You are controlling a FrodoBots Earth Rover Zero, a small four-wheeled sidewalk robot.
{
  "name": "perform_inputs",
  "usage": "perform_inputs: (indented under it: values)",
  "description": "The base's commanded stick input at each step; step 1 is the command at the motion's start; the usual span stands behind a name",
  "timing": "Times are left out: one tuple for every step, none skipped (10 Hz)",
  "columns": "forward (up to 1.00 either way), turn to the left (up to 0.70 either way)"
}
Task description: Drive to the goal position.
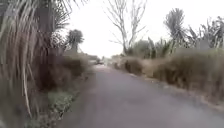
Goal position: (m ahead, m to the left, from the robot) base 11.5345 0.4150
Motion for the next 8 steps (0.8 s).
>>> perform_inputs:
  values:
    - [0.95,0.0]
    - [0.95,0.0]
    - [0.95,0.0]
    - [0.95,0.0]
    - [0.95,0.0]
    - [0.95,0.0]
    - [0.95,0.0]
    - [0.95,0.0]
